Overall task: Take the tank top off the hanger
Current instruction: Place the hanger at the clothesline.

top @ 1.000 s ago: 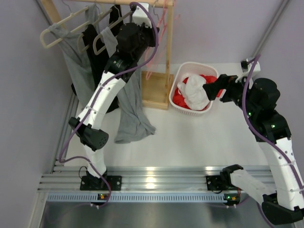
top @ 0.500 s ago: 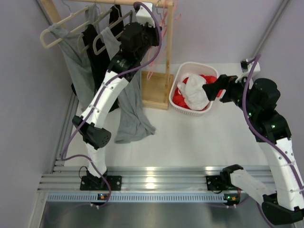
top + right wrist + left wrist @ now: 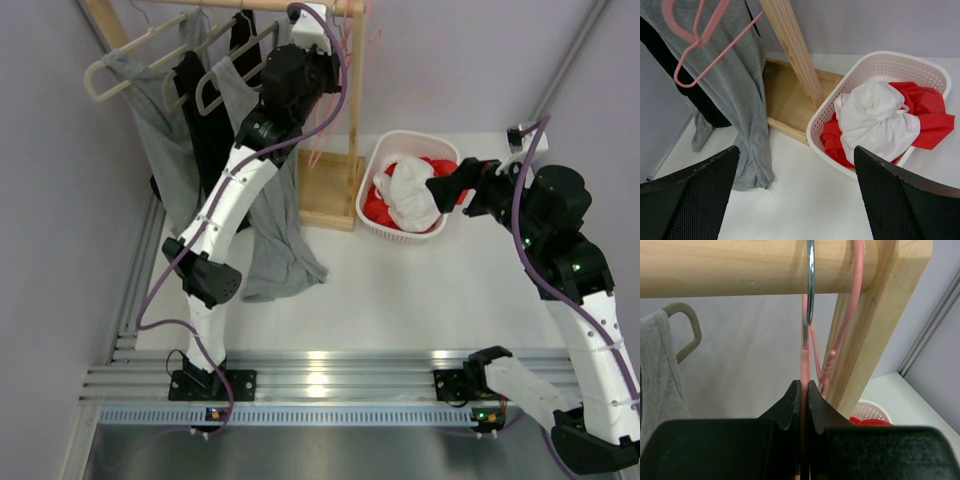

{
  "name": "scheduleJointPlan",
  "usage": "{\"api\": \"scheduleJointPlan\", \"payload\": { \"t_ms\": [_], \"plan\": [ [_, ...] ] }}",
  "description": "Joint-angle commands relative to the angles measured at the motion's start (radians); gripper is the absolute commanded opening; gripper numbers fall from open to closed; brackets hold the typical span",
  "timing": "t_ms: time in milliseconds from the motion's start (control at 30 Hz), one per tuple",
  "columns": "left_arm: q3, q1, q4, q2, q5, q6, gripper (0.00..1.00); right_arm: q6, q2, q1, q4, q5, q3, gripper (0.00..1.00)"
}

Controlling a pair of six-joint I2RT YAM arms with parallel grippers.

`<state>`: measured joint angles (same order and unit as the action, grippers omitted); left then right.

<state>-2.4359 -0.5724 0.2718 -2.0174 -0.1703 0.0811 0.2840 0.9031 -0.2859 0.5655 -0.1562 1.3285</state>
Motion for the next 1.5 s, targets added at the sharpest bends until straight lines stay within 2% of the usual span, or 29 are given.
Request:
{"api": "scheduleJointPlan", "payload": {
  "t_ms": [0,367,433,633,867,933,967,1033,1067,1133,1167,1300,1400,1467],
  "plan": [
    [-0.058,-0.006,-0.039,-0.012,-0.009,-0.018,0.0,0.006,-0.02,-0.007,0.011,-0.022,0.031,0.95],
    [-0.088,0.011,-0.037,-0.032,-0.008,0.0,0.0,0.011,-0.023,-0.007,0.014,-0.029,0.038,0.95],
    [-0.075,0.011,-0.036,-0.021,-0.026,-0.003,0.06,0.012,-0.021,-0.006,0.011,-0.031,0.037,0.95],
    [-0.005,0.011,-0.037,0.098,-0.029,-0.003,0.11,0.02,-0.003,-0.007,0.011,-0.049,0.047,0.95],
    [0.233,0.011,-0.039,0.316,0.009,0.057,0.36,0.029,-0.003,-0.007,0.01,-0.051,0.043,0.95],
    [0.285,0.009,-0.04,0.379,-0.001,0.065,0.39,0.03,-0.003,-0.006,0.01,-0.06,0.037,0.95],
    [0.334,0.011,-0.04,0.399,-0.012,0.065,0.45,0.03,-0.003,-0.007,0.011,-0.062,0.031,0.95],
    [0.369,0.011,-0.04,0.433,-0.023,0.065,0.5,0.029,-0.007,-0.007,0.011,-0.062,0.025,0.95],
    [0.398,0.011,-0.04,0.463,-0.028,0.063,0.56,0.029,-0.007,-0.006,0.011,-0.062,0.023,0.95],
    [0.414,0.011,-0.037,0.494,-0.034,0.056,0.61,0.027,-0.007,-0.004,0.01,-0.06,0.018,0.95],
    [0.42,0.011,-0.037,0.502,-0.032,0.052,0.67,0.029,-0.006,-0.007,0.01,-0.06,0.017,0.95],
    [0.428,0.04,-0.036,0.514,-0.031,0.023,0.7,0.034,0.002,-0.006,0.01,-0.066,0.018,0.95],
    [0.426,0.143,-0.029,0.514,0.075,0.092,0.72,0.035,0.013,-0.006,0.01,-0.074,0.017,0.95],
    [0.423,0.224,-0.028,0.506,0.231,0.158,0.74,0.037,0.016,-0.007,0.01,-0.077,0.017,0.95]
  ]
}}
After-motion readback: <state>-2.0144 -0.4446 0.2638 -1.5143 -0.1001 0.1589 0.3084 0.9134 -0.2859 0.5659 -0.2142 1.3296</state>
